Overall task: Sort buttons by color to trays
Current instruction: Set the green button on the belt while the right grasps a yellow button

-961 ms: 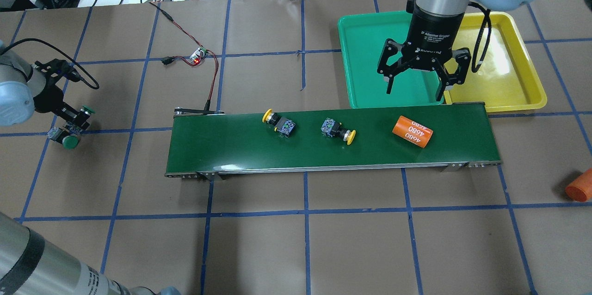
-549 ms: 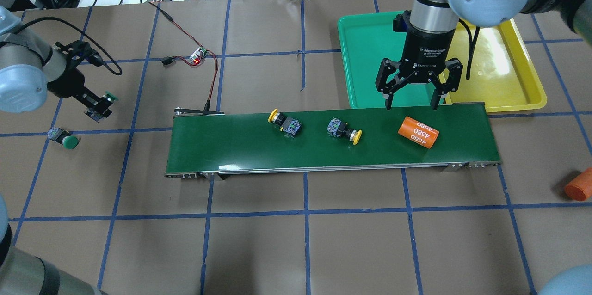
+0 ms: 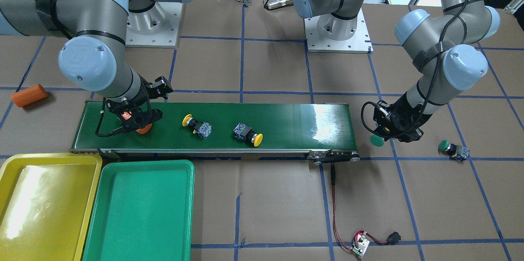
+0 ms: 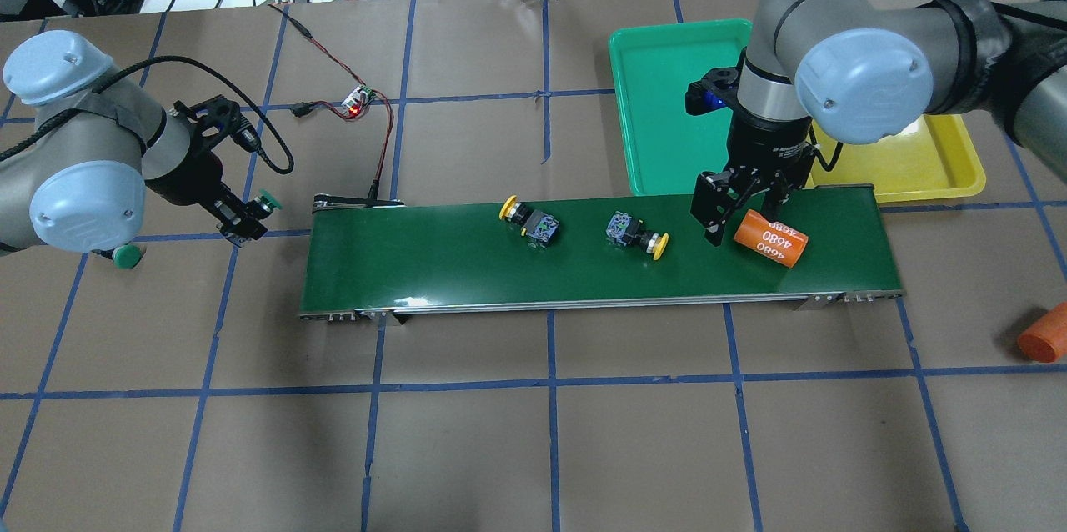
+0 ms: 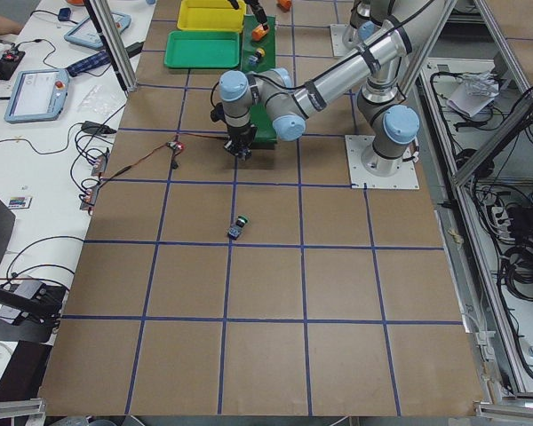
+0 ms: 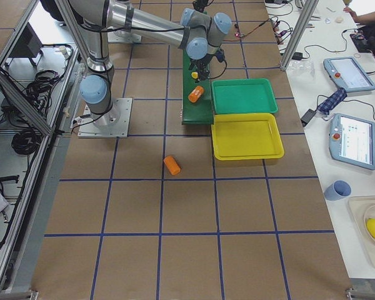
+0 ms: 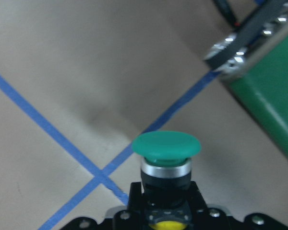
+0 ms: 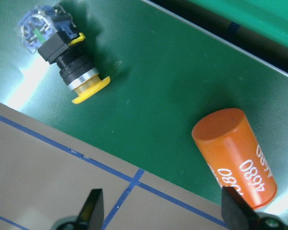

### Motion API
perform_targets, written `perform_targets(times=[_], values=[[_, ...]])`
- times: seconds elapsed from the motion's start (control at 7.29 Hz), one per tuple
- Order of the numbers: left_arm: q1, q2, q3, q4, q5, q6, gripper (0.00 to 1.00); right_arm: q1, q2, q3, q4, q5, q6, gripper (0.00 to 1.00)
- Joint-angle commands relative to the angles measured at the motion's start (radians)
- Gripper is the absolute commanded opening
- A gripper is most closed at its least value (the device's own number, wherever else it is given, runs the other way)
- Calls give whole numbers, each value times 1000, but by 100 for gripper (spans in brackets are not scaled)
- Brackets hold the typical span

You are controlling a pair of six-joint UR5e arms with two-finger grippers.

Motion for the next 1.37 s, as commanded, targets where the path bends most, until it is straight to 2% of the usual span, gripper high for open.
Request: perform_targets(times=[0.0,0.14,0.27,0.41,0.55,0.69,0.82,0.96,1.24], values=[[-156,50,-72,102,-31,-10,0,-4,-35,27,-28,-28,-231,87],[-233,48,-79,128,-11,-4,0,-4,-56,59,-101,-28,-332,87],[-276,54,-96,135,42,-6,0,-12,-70,133,-238,-23,-447,87],[-280,51,-124,142,46,-9,26,-17,-87,235,-425,-20,-524,87],[-280,27,-148,246,28,-27,99,-21,-92,309,-574,-24,-590,86],[-286,28,-162,297,20,-93,100,-40,-90,342,-639,-14,-680,85],[-270,47,-150,290,15,-111,100,-56,-92,365,-649,14,-701,85],[-229,44,-120,284,-57,-113,100,-54,-92,376,-660,15,-702,86],[-18,35,32,93,-60,-165,100,-47,-94,371,-666,17,-695,87]])
